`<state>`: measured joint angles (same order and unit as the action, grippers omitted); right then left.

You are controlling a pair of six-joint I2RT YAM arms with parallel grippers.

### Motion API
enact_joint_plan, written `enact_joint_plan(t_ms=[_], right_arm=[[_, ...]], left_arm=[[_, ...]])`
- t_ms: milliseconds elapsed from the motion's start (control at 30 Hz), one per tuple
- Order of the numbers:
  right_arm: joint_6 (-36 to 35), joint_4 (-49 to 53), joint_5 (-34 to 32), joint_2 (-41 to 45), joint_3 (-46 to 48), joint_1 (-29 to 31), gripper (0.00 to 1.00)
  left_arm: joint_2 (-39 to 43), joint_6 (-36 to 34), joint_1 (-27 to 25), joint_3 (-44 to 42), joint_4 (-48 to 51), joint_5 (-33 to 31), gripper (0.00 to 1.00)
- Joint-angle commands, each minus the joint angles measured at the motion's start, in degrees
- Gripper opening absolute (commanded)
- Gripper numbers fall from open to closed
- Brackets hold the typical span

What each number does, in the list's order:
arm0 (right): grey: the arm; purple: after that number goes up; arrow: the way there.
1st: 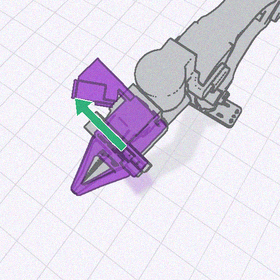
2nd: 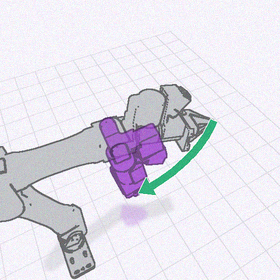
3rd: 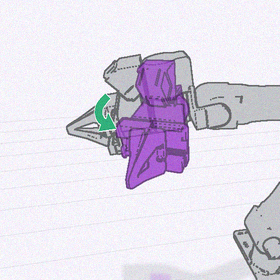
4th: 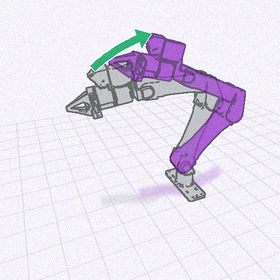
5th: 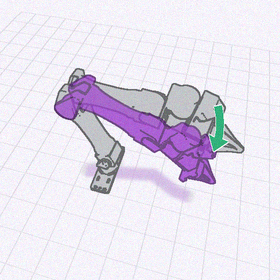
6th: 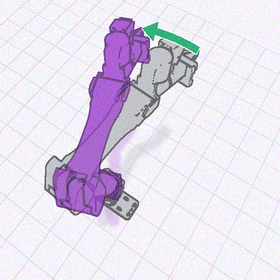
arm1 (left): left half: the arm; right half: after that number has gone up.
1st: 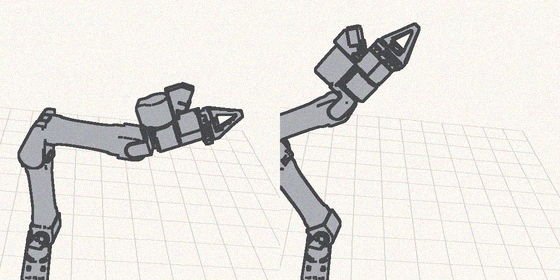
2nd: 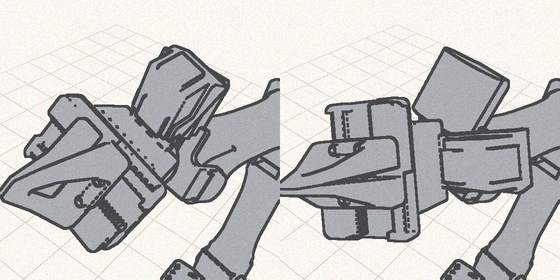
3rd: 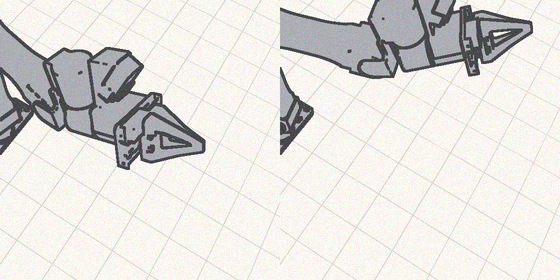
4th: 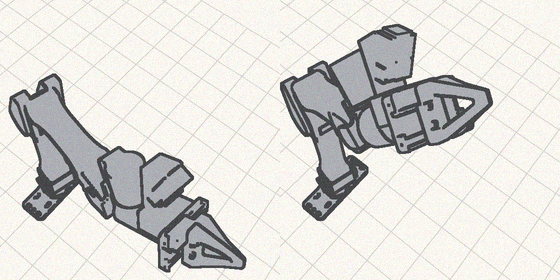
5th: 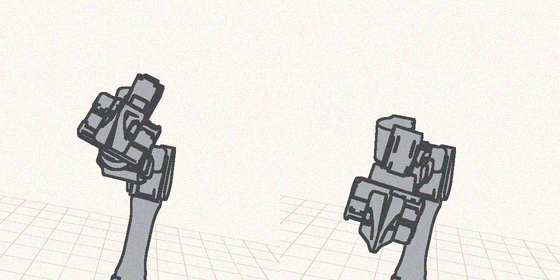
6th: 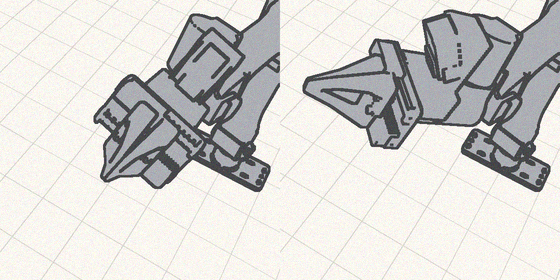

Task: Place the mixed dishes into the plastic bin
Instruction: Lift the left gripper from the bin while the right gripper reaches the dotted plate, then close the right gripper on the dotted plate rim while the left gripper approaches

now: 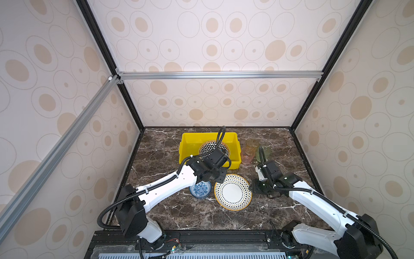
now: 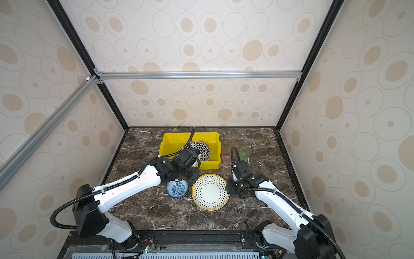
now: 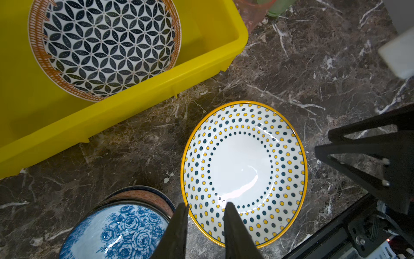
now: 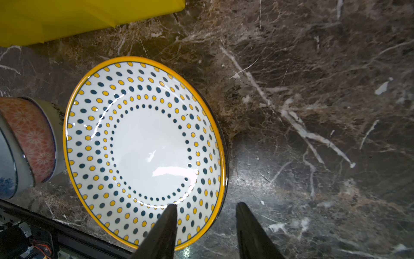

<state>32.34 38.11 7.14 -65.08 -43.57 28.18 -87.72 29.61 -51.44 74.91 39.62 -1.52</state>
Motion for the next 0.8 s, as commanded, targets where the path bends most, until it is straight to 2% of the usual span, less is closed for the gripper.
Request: enact_joint_plan(t_ms=[0,133,333,767], right_arm=[[0.7,-1.05,0.16,-1.13,0.77,0.38,0.43],[1.17,-2.4,0.43,-2.57,1.03,0.38,0.39],[1.37,-3.76,0.4,-4.33,2.13,0.38,0.28],[0.91,-5.01,-0.42,-7.16,1.96,0.38,0.24]], left_arm=[[-1.34,0.9,-0.86,0.38,0.15,0.29,0.28],[-2.6,0.54,-1.12,1.02,1.33,0.29,0.28],[-3.42,1.06,-1.64,1.04,2.36,-0.24,0.28],[-4.31,1.07,-1.83,1.99,3.59,-0.68,0.28]])
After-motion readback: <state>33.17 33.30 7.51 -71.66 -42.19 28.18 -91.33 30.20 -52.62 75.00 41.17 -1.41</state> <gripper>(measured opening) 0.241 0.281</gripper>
